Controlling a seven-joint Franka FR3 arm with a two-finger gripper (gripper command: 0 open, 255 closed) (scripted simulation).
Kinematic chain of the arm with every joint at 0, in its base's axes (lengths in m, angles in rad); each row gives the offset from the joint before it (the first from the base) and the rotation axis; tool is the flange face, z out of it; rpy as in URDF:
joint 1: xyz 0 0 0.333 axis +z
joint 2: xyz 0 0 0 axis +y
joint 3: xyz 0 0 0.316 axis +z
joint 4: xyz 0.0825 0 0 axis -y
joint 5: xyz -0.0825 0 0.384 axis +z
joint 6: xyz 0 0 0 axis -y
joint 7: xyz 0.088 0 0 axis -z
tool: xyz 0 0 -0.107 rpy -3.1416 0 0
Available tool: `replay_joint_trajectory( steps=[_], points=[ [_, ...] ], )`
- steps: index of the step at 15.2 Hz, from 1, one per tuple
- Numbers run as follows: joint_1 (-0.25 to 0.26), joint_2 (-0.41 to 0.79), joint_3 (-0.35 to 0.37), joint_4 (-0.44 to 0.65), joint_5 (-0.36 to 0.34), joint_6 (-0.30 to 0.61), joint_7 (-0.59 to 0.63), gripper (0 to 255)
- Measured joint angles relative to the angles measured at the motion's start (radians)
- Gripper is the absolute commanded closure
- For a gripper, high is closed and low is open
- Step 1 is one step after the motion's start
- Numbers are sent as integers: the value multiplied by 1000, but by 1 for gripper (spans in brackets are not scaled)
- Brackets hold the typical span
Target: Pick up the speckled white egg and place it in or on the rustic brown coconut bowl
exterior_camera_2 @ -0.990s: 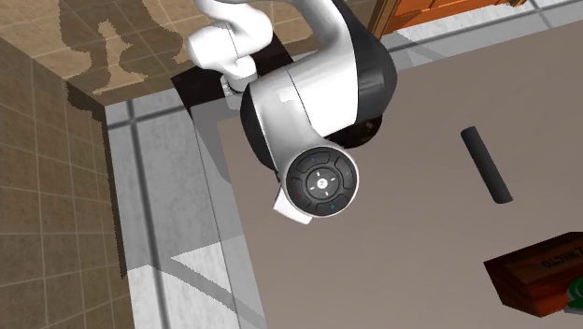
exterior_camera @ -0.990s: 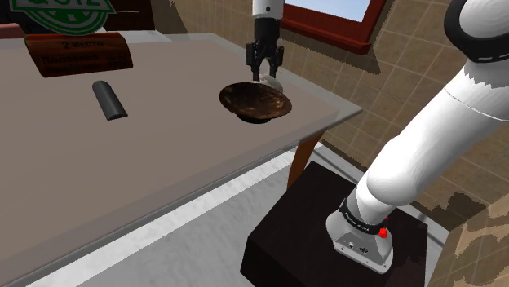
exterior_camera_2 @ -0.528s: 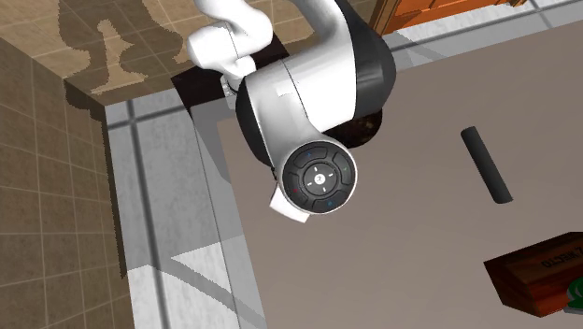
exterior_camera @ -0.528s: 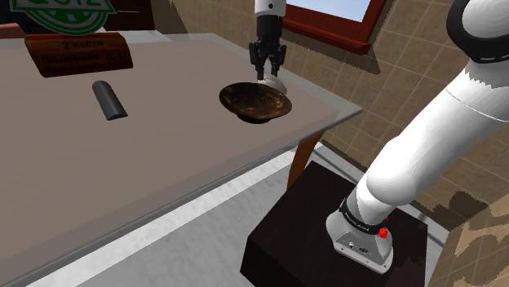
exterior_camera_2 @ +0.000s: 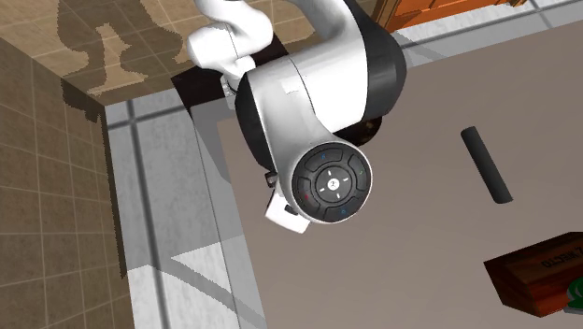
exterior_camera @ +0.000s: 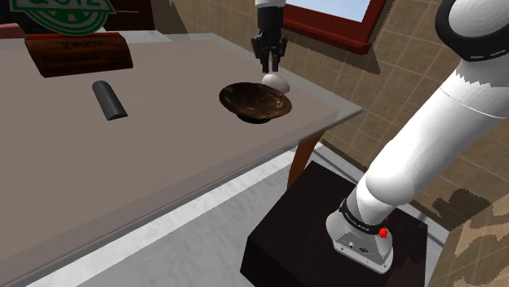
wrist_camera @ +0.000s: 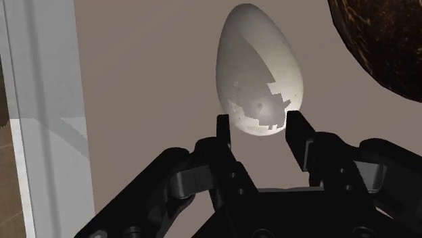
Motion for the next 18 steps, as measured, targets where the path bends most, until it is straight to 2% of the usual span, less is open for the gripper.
replay_joint_trajectory(
  steps=[3,5,10,17,18],
  points=[
    [-23,-182,-49,-222,117,163,-89,0],
    [-23,-225,-56,-289,142,216,-106,0],
    [-20,-249,-50,-378,155,291,-114,0],
    [-20,-251,-49,-390,156,301,-115,0],
    [-20,-251,-49,-390,156,301,-115,255]
  ],
)
